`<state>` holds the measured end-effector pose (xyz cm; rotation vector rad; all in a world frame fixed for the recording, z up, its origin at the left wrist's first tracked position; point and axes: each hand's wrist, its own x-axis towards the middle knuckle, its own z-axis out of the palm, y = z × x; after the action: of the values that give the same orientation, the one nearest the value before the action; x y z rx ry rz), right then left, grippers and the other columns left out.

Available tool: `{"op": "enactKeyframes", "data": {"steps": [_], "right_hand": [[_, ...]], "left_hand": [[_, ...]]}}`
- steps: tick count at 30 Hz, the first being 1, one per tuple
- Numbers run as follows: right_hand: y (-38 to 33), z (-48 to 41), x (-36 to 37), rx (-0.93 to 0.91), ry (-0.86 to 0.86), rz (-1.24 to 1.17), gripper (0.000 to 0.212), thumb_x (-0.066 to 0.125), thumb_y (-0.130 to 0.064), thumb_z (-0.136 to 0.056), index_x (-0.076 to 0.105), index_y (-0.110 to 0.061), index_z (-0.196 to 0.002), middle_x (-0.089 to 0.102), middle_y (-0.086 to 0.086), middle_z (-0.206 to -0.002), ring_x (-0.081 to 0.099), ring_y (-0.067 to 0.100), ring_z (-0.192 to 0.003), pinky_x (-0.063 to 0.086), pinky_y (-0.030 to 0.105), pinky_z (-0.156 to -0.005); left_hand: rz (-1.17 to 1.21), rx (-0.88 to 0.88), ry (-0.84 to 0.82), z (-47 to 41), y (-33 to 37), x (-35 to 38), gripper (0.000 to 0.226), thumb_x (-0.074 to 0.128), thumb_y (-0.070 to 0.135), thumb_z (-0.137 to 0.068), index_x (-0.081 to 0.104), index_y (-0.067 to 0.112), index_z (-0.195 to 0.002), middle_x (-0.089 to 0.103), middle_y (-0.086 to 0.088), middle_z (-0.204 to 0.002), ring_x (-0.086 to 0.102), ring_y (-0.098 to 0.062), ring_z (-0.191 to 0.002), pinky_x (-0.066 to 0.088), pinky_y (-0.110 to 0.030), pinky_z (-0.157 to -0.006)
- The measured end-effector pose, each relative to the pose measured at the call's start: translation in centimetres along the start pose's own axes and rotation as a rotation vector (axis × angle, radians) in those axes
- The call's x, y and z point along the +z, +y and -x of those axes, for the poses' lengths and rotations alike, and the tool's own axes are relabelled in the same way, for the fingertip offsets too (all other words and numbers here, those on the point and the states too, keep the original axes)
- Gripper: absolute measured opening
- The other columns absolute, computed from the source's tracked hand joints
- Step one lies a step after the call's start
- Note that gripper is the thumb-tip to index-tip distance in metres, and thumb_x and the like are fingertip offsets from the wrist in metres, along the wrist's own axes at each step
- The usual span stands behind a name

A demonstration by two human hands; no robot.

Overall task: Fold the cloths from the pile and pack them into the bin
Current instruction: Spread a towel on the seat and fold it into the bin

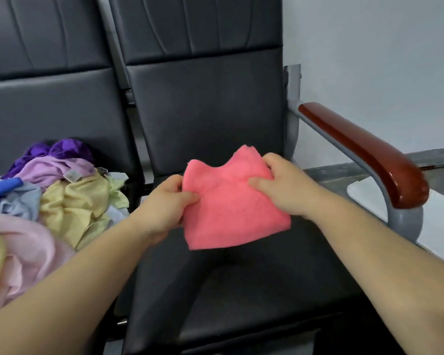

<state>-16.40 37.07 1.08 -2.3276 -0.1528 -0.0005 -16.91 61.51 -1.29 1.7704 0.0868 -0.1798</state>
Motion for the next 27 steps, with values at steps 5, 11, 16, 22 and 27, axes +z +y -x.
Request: {"op": "enactKeyframes", "data": {"steps": [5, 11, 16, 22, 27], "right_hand": [[5.0, 7.3, -9.8, -0.001, 0.433, -0.158, 0.013, 0.068, -0.034, -0.096, 0.057, -0.03, -0.101, 0.066, -0.011, -0.099, 0.063, 0.01, -0.09, 0.049, 0.035, -0.075], [19.1, 20.8, -12.0, 0.44, 0.895, -0.36, 0.009, 0.068, -0.023, -0.096, 0.059, -0.024, -0.097, 0.068, -0.001, -0.093, 0.066, 0.031, -0.093, 0.05, 0.045, -0.08], [27.5, 29.2, -8.9, 0.789, 1.052, -0.398, 0.012, 0.065, -0.021, -0.097, 0.054, -0.018, -0.098, 0.058, -0.009, -0.084, 0.056, 0.029, -0.086, 0.034, 0.034, -0.073], [33.5, 32.0, -4.4, 1.126, 0.963, -0.476, 0.03, 0.067, -0.031, -0.097, 0.054, -0.01, -0.112, 0.066, 0.004, -0.101, 0.062, 0.035, -0.103, 0.039, 0.033, -0.077], [35.3, 31.3, -3.9, 1.288, 0.483, -0.435, 0.075, 0.063, -0.042, -0.097, 0.033, 0.0, -0.151, 0.054, 0.021, -0.148, 0.054, 0.038, -0.134, 0.043, 0.037, -0.101]], "left_hand": [[-0.028, 0.185, -0.293, 0.8, 5.9, 10.7, 0.027, 0.062, 0.013, -0.093, 0.057, 0.016, -0.119, 0.071, -0.006, -0.117, 0.072, -0.025, -0.101, 0.061, -0.048, -0.082], [-0.435, 0.362, -0.613, 2.9, 5.8, 30.4, 0.018, 0.067, 0.017, -0.089, 0.058, 0.017, -0.105, 0.067, 0.0, -0.097, 0.066, -0.017, -0.087, 0.055, -0.033, -0.077], [-0.825, 0.434, -0.849, 4.0, 1.2, 42.8, 0.017, 0.07, 0.016, -0.087, 0.06, 0.009, -0.099, 0.061, 0.001, -0.088, 0.057, -0.018, -0.081, 0.049, -0.033, -0.073], [-1.073, 0.429, -0.967, 3.9, -4.0, 49.9, 0.025, 0.07, 0.022, -0.088, 0.054, 0.017, -0.107, 0.058, 0.002, -0.091, 0.056, -0.023, -0.089, 0.037, -0.027, -0.07], [-1.139, 0.26, -0.987, 2.8, -5.2, 48.7, 0.057, 0.074, 0.036, -0.087, 0.046, 0.017, -0.134, 0.062, -0.003, -0.125, 0.061, -0.025, -0.11, 0.05, -0.035, -0.095]]}}
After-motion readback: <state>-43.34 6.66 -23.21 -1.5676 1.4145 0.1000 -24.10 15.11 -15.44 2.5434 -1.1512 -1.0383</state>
